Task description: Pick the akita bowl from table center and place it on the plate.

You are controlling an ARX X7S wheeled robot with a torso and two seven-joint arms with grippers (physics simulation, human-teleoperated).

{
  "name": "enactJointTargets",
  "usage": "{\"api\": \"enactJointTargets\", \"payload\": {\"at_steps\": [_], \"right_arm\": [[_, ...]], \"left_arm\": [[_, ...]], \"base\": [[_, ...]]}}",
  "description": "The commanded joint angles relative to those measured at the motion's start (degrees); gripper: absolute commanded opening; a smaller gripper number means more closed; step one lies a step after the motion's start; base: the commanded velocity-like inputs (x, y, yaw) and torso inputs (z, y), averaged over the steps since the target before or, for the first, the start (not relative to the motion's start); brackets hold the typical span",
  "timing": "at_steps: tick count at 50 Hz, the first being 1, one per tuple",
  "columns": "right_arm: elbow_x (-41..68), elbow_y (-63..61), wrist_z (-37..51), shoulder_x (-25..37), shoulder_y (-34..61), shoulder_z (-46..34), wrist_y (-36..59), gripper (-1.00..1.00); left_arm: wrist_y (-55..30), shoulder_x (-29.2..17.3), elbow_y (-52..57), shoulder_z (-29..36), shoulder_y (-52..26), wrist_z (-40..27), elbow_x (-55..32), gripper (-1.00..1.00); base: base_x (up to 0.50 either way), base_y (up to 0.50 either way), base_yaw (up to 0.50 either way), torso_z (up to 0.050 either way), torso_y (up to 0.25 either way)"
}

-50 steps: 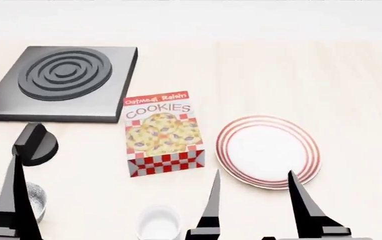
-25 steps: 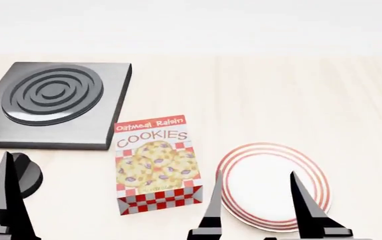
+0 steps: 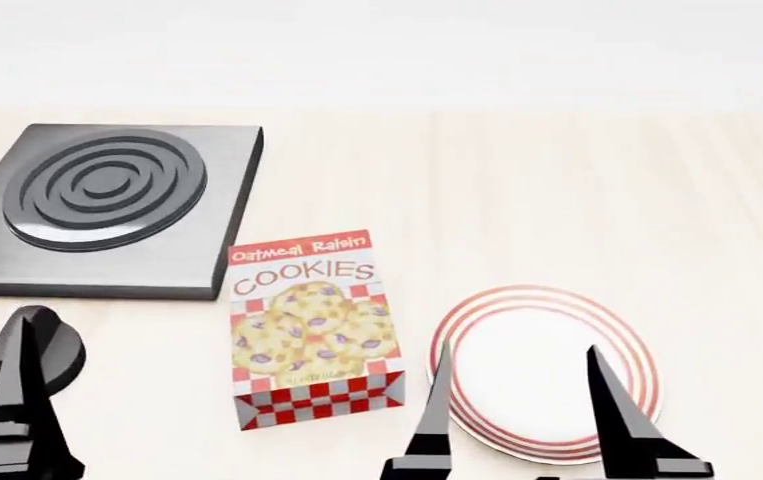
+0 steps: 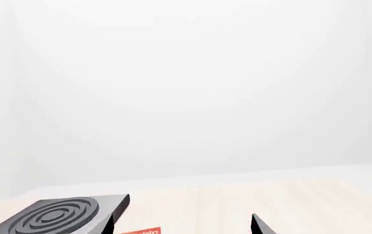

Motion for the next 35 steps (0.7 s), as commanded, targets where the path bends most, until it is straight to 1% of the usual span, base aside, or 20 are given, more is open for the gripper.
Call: {"api": "enactJointTargets", "payload": {"at_steps": [1,2,4,6,8,11,13,14,17,19,21,22,24,28,29,32,34,35], "right_arm": [[-2.4,-2.8,1.2,0.2,-0.6,0.7,0.7,1.0],[-2.5,-2.8,1.3,0.2,-0.5,0.6,0.6,1.0],[-2.5,-2.7,1.3,0.3,-0.5,0.4,0.5,1.0],[-2.5,-2.5,1.4,0.4,-0.4,0.2,0.5,1.0],[-2.5,-2.1,1.3,0.5,-0.5,0.0,0.1,1.0],[-2.2,-2.1,1.5,0.6,-0.4,0.0,0.1,1.0],[-2.1,-2.3,1.6,0.7,-0.4,0.0,0.2,1.0],[-2.1,-2.3,1.7,0.8,-0.4,0.0,0.2,1.0],[-1.9,-2.6,1.9,1.0,-0.3,0.0,0.3,1.0],[-1.8,-2.6,2.0,1.1,-0.2,-0.1,0.3,1.0],[-1.1,-2.3,1.9,1.0,-0.2,0.1,-0.1,1.0],[-1.2,-2.3,2.0,1.1,-0.1,0.0,0.1,1.0],[-1.1,-2.2,2.0,1.2,-0.1,0.0,-0.1,1.0],[-1.0,-1.1,2.0,1.3,-0.1,0.0,-0.6,1.0],[-0.9,-0.7,1.9,1.2,-0.2,-0.1,-0.8,1.0],[-0.7,-0.8,2.0,1.4,-0.1,-0.3,-0.6,1.0],[-0.5,-0.9,2.0,1.6,0.0,-0.4,-0.4,1.0],[-0.3,-0.9,2.1,1.7,0.0,-0.2,-0.4,1.0]], "left_arm": [[-2.5,3.8,-8.1,-5.9,-0.8,-2.2,-4.4,1.0],[-2.9,4.8,-10.1,-7.4,-1.0,-2.1,-6.3,1.0],[-2.7,5.1,-11.2,-7.9,-1.2,-2.4,-6.7,1.0],[-4.5,6.0,-12.3,-9.7,-1.8,-3.0,-9.5,1.0],[-3.2,6.8,-14.4,-10.6,-1.6,-2.7,-10.3,1.0],[-3.2,7.5,-14.9,-11.9,-1.6,-3.0,-12.3,1.0],[-4.9,7.5,-12.8,-12.2,-1.8,-4.5,-13.5,1.0],[-2.9,8.0,-14.5,-12.2,-1.2,-3.7,-12.9,1.0],[-4.3,9.0,-12.3,-14.2,-1.6,-6.1,-16.0,1.0],[-5.1,10.2,-11.3,-16.3,-1.8,-9.5,-17.7,1.0],[-6.1,10.8,-10.9,-18.3,-1.9,-11.2,-21.5,1.0],[-4.9,11.3,-11.8,-18.6,-1.0,-10.3,-22.8,1.0],[-7.0,10.9,-10.3,-18.6,-1.9,-12.4,-25.9,1.0],[-8.4,11.2,-10.1,-19.2,-1.8,-14.9,-32.0,1.0],[-9.0,11.5,-9.2,-19.4,-1.6,-16.6,-34.4,1.0],[-8.1,11.4,-7.7,-18.9,-0.9,-19.4,-35.0,1.0],[-6.4,11.4,-8.3,-18.4,-0.3,-19.2,-35.1,1.0],[-6.2,11.7,-7.4,-18.5,0.0,-21.4,-36.6,1.0]], "base": [[0.0,0.0,0.0,0.0,0.0],[0.0,0.0,0.0,0.0,0.0],[0.0,0.0,0.0,0.0,0.0],[0.0,0.0,0.0,0.0,0.0],[0.0,0.0,0.0,0.0,0.0],[0.0,0.0,0.0,0.0,0.0],[0.0,0.0,0.0,0.0,0.0],[0.0,0.0,0.0,0.0,0.0],[0.0,0.0,0.0,0.0,0.0],[0.0,0.0,0.0,0.0,0.0],[0.0,0.0,0.0,0.0,0.0],[0.0,0.0,0.0,0.0,0.0],[0.0,0.0,0.0,0.0,0.0],[0.0,0.0,0.0,0.0,0.0],[0.0,0.0,0.0,0.0,0.0],[0.0,0.0,0.0,0.0,0.0],[0.0,0.0,0.0,0.0,0.0],[0.0,0.0,0.0,0.0,0.0]]}}
